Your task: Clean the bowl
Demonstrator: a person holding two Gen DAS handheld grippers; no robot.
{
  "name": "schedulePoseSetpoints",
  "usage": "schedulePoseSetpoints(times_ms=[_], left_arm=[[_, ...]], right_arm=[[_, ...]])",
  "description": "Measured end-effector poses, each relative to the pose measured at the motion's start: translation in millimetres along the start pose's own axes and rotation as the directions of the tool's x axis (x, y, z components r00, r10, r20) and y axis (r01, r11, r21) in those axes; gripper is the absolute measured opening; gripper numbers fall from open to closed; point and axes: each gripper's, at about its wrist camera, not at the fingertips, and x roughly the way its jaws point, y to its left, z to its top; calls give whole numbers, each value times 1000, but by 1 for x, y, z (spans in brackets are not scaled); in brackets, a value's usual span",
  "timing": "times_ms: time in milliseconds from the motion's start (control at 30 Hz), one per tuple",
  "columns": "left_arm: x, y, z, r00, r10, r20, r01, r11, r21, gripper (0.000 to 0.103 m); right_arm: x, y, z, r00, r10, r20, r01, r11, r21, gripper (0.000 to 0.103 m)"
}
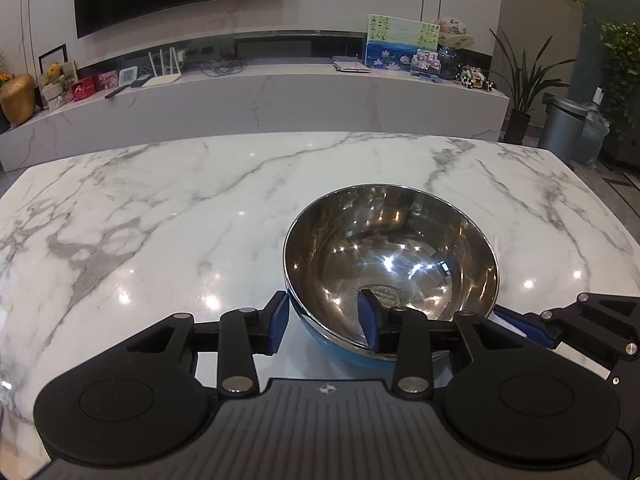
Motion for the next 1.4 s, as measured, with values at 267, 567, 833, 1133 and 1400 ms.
schedulePoseSetpoints(times_ms=[267, 567, 833, 1133, 1400], left_arm=[[1, 3, 4, 1000, -29, -5, 29, 999, -32, 36], [-7, 17, 4, 999, -43, 15, 44, 998, -51, 30], [-7, 12, 5, 998, -70, 8, 70, 997, -37, 26], [-11, 9, 3, 997, -72, -5, 71, 997, -43, 26], [-14, 10, 5, 997, -81, -22, 79, 995, -64, 31]], right_arm=[[-7, -3, 1, 1000, -26, 15, 26, 1000, 9, 16], [-57, 5, 6, 992, -69, 102, 66, 997, 28, 16], [-57, 20, 1, 996, -37, 85, 39, 999, -23, 16], [-35, 28, -8, 1000, 2, 13, -2, 1000, -25, 16], [-27, 20, 5, 999, -11, 39, 12, 1000, -25, 15]])
